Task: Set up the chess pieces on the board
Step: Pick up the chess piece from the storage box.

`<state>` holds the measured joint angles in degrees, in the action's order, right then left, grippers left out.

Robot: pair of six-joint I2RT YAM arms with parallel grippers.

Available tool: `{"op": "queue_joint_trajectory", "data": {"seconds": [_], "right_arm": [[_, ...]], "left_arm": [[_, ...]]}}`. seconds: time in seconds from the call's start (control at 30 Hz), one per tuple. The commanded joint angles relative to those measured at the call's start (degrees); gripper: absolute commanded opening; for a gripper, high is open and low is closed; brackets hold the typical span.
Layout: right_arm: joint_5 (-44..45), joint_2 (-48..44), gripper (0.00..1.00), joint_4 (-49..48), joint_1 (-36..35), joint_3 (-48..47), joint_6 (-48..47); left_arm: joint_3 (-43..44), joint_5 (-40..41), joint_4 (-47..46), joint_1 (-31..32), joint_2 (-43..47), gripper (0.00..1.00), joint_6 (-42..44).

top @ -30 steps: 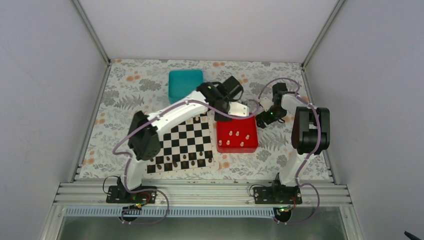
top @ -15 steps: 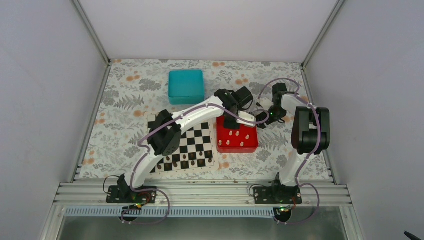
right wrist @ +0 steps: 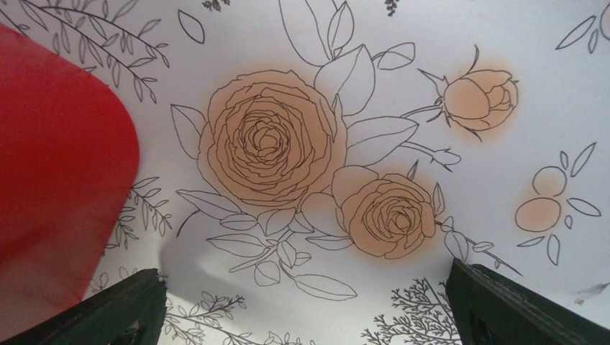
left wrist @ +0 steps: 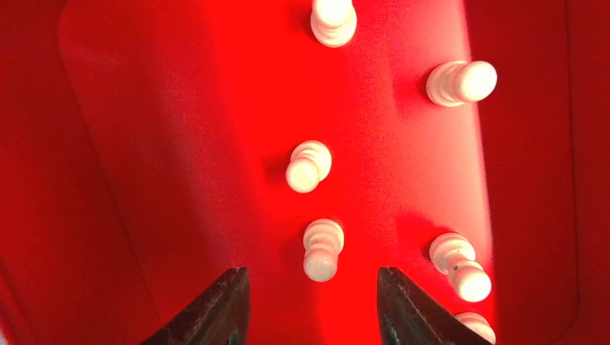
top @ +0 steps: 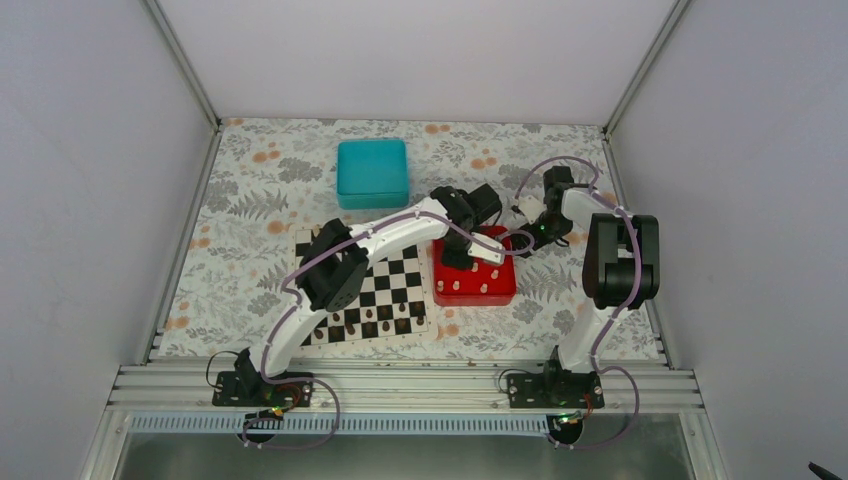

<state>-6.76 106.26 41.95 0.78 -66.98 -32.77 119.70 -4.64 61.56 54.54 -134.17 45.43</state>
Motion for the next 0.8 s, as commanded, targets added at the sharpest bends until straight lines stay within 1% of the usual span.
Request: {"op": "queue_joint_trajectory", "data": {"seconds": [0.0,0.47,0.53,0.7,0.77], "right_arm": [[-0.7,0.6,1.00,0.4,-0.4,0.4,-0.4],[-0.7,0.7,1.00,0.6,-0.6,0.5,-0.5],[-0.6,0.8,1.00,0.5,-0.5,0.5,-0.5],[-0.7,0.7,1.00,0.5,-0.5,0.5,-0.5],[-0.6,0.7,1.00,0.5,-0.5,0.5,-0.5]], "left_arm": [[-1.1,-1.2,-0.8,0.1,-1.2,0.44,0.6],[0.0,-1.8,-1.2,-0.6,-3.2,0.43,1.1],[0.1,-1.9,-1.2,-0.6,-3.4,0.41,1.2],[0.2,-2.0,-1.4,-0.6,-3.7,0.40,1.2],[0.2,-2.1,-1.4,-0.6,-3.7,0.38,1.2]]}}
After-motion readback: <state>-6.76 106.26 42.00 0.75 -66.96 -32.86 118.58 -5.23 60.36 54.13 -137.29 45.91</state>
